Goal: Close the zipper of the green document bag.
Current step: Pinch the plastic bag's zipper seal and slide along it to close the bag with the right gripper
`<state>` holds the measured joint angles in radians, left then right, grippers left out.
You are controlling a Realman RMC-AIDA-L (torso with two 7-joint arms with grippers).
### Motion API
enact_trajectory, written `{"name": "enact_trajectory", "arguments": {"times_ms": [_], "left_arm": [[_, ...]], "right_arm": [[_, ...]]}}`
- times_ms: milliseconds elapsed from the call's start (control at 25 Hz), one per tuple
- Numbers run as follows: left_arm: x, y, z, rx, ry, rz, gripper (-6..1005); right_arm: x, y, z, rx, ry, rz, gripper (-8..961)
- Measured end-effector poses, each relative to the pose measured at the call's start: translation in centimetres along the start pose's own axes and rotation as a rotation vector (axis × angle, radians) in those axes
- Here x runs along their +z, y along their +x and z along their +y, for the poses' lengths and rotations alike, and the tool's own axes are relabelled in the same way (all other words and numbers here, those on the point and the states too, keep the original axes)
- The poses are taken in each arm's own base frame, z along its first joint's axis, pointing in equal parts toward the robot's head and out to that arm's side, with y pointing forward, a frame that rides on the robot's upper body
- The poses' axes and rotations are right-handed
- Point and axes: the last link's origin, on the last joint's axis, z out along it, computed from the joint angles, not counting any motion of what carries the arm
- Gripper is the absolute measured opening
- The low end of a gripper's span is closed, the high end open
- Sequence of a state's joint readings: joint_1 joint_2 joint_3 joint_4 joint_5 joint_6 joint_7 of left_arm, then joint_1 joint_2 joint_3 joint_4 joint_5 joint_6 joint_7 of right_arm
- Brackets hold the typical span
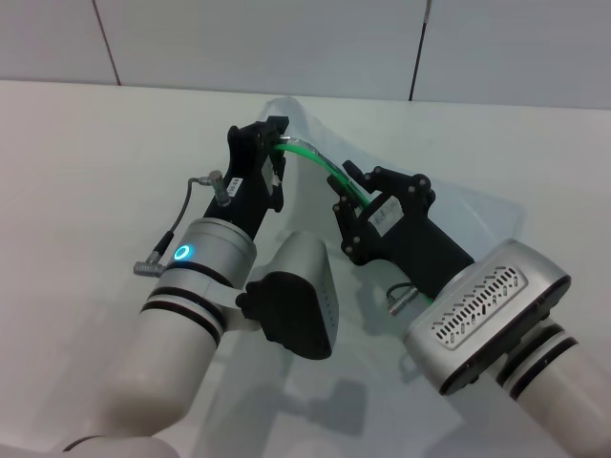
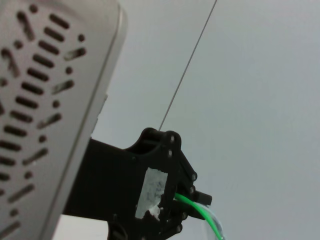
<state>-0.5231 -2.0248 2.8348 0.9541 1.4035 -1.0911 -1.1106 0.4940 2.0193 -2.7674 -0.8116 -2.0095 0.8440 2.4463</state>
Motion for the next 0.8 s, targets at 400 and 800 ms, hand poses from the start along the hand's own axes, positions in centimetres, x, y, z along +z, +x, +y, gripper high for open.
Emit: {"name": "enact_trajectory", "arguments": {"times_ms": [400, 800], "left_arm": [[-0.02, -0.02, 0.02, 0.007, -0.001, -0.001, 58], [-0.1, -0.05, 0.09, 0.011, -0.003, -0.001, 58]], "right_arm": [[-0.09, -0.06, -0.02, -0.006, 0.003, -0.008, 143], [-0.18, -0.09, -0.05, -0.003, 0.008, -0.013, 96]]}}
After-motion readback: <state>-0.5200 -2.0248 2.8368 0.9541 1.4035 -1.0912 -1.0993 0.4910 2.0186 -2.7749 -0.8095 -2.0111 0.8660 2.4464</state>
